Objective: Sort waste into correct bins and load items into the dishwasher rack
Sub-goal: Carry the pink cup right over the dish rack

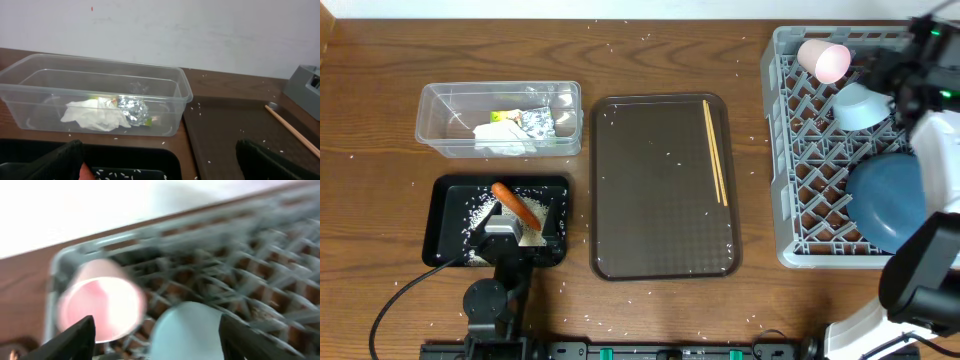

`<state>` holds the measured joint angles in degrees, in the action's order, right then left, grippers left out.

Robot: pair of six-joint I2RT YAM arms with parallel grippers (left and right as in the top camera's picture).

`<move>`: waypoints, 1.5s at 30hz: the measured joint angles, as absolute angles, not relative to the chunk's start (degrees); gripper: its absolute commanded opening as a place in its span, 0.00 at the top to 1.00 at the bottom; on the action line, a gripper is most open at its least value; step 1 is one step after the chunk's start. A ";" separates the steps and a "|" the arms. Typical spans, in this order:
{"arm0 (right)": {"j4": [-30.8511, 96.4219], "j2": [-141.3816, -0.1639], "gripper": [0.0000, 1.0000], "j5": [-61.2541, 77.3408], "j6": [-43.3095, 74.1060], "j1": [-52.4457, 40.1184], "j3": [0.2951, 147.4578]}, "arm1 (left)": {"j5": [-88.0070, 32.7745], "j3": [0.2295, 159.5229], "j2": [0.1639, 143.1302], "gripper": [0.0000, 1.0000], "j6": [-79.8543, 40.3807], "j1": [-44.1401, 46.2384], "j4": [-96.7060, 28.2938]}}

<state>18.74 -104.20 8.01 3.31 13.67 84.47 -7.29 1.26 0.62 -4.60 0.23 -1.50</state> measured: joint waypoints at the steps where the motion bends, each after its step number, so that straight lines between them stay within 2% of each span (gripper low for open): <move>1: 18.55 -104.20 0.26 7.51 2.02 11.62 84.47 | -7.29 1.26 0.62 0.02 -4.62 0.23 -1.50; 4: 16.97 -104.20 0.31 4.32 -0.32 6.57 84.47 | -7.29 1.26 0.62 0.02 -4.60 0.23 -1.50; 10: 12.64 -104.66 0.29 -0.99 -2.33 -0.71 84.47 | -7.29 1.26 0.64 0.02 -4.62 0.23 -1.50; 22: 10.79 -111.96 0.30 -13.58 -2.31 -1.91 84.47 | -7.29 1.26 0.62 0.02 -4.60 0.23 -1.50; 25: 10.37 -112.60 0.33 -13.47 -2.31 -1.58 84.47 | -7.29 1.26 0.62 0.02 -4.60 0.23 -1.50; 33: 9.23 -113.99 0.63 -10.13 -0.16 -0.80 84.47 | -7.29 1.26 0.64 0.02 -4.60 0.23 -1.50; 39: 9.19 -115.18 0.98 -9.50 1.41 -0.80 84.47 | -7.31 1.26 0.62 0.02 -4.60 0.23 -1.50; 45: 8.88 -115.66 0.99 -8.78 2.96 -0.80 84.47 | -7.29 1.26 0.62 0.02 -4.60 0.23 -1.50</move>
